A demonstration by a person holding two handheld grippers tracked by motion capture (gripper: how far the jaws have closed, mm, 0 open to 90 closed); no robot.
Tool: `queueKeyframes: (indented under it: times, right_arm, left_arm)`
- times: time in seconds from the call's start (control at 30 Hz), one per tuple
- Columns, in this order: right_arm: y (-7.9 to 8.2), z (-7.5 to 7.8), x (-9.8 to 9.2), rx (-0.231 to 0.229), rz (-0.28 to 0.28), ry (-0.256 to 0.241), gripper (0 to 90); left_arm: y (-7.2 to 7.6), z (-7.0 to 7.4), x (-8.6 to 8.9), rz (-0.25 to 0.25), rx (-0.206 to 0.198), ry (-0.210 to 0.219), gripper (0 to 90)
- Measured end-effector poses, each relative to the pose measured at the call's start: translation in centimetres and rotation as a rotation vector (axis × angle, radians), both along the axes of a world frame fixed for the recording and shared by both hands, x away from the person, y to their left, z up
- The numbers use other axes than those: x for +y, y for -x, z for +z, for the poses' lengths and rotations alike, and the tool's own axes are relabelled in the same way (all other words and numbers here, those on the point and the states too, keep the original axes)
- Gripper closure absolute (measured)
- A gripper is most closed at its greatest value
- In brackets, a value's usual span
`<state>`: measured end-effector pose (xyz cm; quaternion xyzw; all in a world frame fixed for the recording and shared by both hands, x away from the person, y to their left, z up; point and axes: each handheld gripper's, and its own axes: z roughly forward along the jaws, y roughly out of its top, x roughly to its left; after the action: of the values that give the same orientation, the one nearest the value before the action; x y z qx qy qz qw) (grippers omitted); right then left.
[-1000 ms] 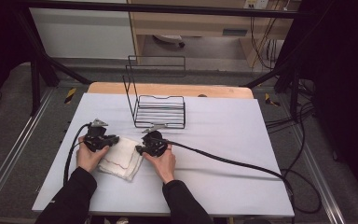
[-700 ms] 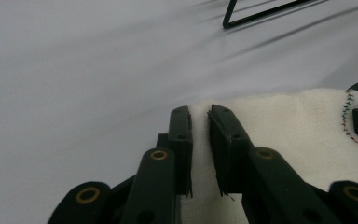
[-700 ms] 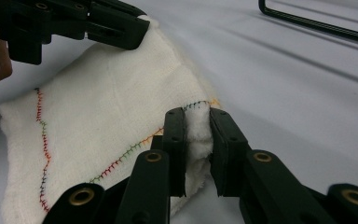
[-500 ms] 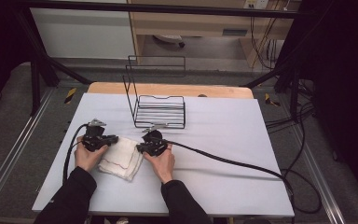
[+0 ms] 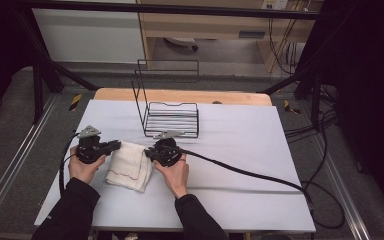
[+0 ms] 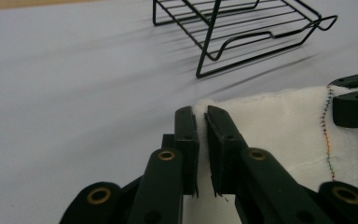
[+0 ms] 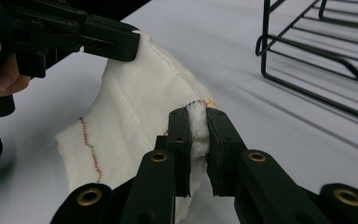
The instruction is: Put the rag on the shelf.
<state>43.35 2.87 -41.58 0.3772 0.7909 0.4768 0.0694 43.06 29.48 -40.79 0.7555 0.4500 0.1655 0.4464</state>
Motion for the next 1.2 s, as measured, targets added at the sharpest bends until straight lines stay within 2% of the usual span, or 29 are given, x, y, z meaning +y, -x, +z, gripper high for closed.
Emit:
queueKeyframes:
  times: [0.03,0.23,0.73,1.2]
  right_arm:
    - [0.2,0.5,-0.1,-0.018,0.008,-0.007,81.1]
    - [0.8,1.5,-0.5,-0.052,0.018,-0.018,81.3]
    - [1.7,4.1,-1.6,-0.170,0.018,-0.035,81.7]
    - [2.3,6.6,-2.9,-0.249,0.018,-0.043,81.8]
  left_arm:
    - [0.1,0.2,0.0,-0.001,-0.011,-0.001,82.9]
    - [0.9,1.0,-0.1,-0.007,-0.054,0.003,82.9]
    - [2.4,3.2,-0.5,-0.008,-0.145,0.059,83.1]
    - [3.8,5.0,-1.5,-0.001,-0.238,0.095,83.1]
